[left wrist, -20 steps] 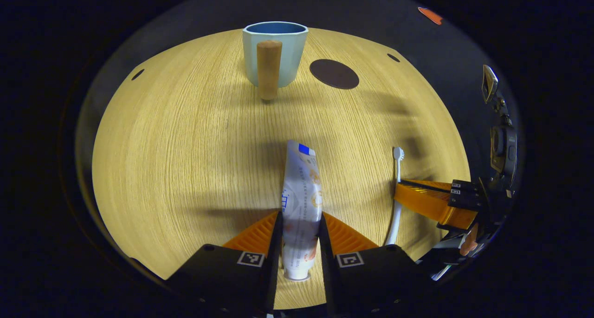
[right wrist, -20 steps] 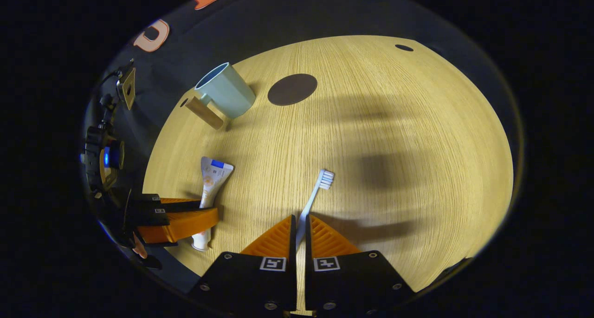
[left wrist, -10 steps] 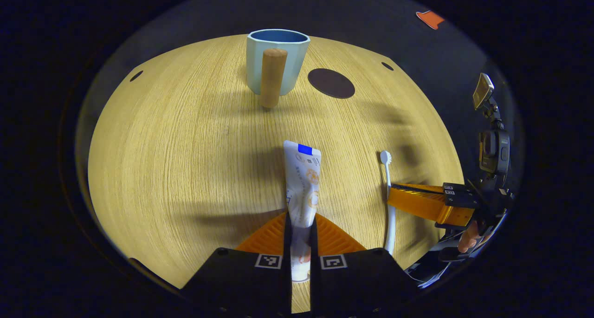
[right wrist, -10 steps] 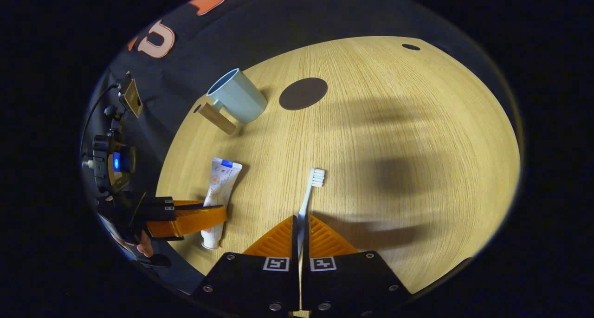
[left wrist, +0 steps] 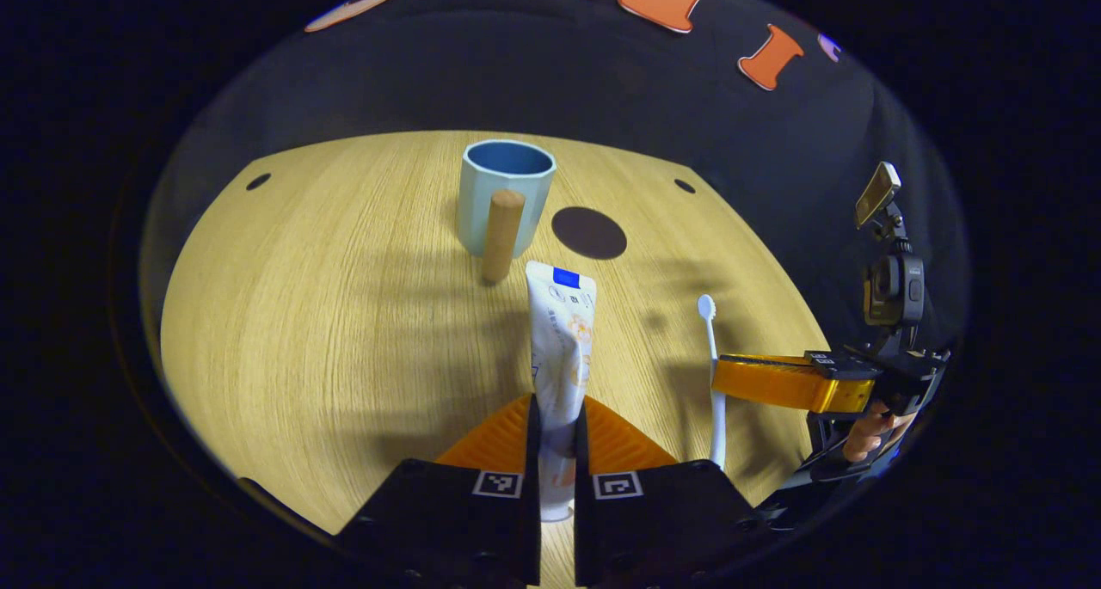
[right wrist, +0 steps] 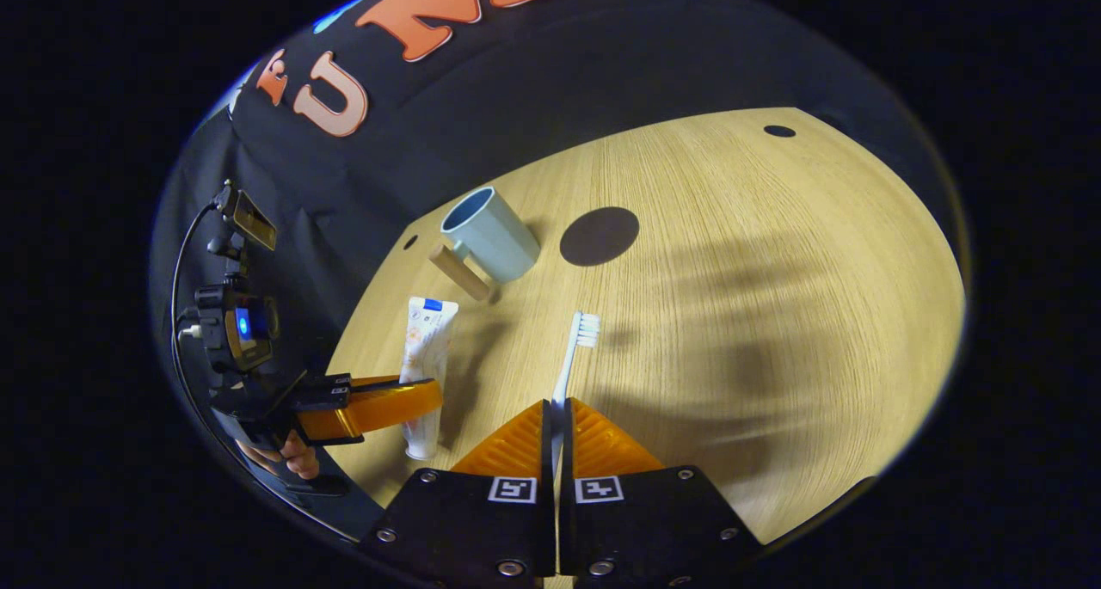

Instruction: Put the toothbrush and toothpaste on the desktop into the cup, then pick up the cup and place it on the coaster on the desktop.

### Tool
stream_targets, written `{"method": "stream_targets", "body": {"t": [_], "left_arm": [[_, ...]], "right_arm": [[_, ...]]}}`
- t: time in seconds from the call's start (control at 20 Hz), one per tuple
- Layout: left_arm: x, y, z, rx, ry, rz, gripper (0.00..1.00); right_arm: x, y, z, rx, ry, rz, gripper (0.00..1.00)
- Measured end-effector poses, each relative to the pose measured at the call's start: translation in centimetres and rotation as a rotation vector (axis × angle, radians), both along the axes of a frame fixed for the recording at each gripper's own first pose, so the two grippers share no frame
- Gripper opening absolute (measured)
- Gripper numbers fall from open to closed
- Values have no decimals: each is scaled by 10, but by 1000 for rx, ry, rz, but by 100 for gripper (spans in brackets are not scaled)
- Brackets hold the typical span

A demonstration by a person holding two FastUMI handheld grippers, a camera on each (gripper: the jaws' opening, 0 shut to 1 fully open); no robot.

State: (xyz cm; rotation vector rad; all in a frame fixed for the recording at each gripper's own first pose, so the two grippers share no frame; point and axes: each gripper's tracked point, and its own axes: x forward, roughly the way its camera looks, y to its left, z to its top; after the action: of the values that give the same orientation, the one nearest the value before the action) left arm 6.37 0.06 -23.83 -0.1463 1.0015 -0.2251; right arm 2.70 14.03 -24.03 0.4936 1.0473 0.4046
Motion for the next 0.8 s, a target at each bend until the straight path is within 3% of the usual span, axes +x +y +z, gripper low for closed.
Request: {"method": "stream_targets", "body": {"t": [0.15, 0.4, 0.8], "left_arm": [[13, 9, 17, 5, -109, 10, 15], [35, 26, 47, -15, -326, 93, 15], [86, 38, 87, -25, -547, 160, 15]], "right_arm": [[9, -2, 14, 32, -45, -26, 2], [29, 4, 29, 76, -139, -71, 2], [70, -17, 55, 53, -279, -148, 2]]}}
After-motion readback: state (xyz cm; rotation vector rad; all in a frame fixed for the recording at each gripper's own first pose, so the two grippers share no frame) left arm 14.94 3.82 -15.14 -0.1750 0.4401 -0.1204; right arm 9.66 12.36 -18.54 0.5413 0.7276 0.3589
